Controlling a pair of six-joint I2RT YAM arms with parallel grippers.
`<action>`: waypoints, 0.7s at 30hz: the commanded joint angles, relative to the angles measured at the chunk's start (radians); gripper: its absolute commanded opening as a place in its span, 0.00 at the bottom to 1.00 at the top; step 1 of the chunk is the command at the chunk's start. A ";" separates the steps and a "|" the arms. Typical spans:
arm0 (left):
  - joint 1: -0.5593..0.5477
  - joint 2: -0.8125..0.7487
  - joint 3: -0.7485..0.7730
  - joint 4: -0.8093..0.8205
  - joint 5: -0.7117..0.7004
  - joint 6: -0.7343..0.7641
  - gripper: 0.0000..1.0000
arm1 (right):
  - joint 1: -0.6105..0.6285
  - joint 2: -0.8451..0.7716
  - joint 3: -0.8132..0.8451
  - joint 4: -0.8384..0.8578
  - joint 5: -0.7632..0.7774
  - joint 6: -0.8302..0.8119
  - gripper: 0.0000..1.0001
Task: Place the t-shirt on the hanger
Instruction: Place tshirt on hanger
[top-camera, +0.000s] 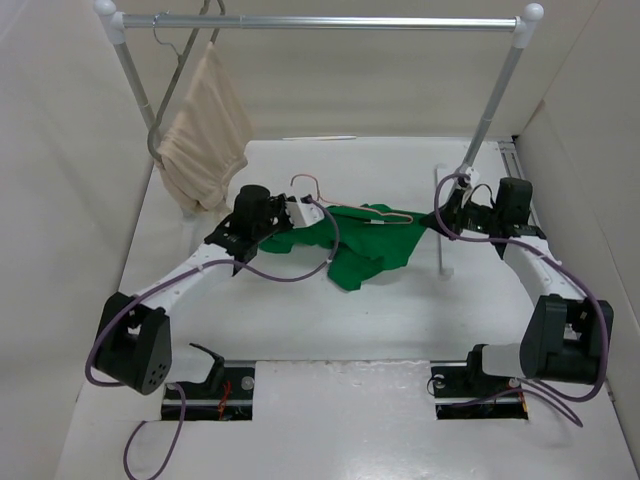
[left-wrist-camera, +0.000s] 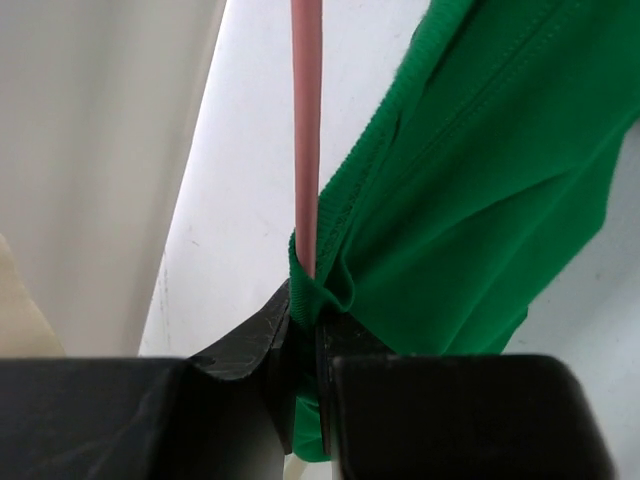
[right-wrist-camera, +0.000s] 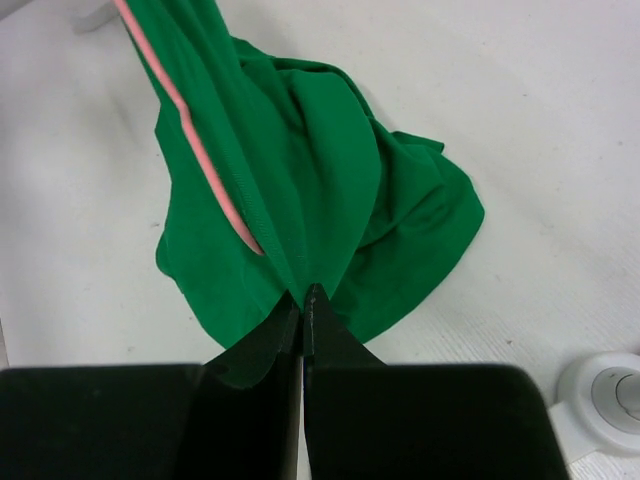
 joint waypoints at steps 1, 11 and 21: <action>0.056 0.025 0.065 -0.051 -0.291 -0.071 0.00 | -0.071 -0.032 0.033 0.007 0.096 -0.036 0.00; 0.091 -0.078 0.115 -0.344 0.293 -0.067 0.00 | -0.084 0.075 0.056 -0.015 0.365 0.102 0.00; 0.011 -0.035 0.076 -0.413 0.559 -0.309 0.00 | 0.157 0.325 0.129 0.120 0.397 0.174 0.51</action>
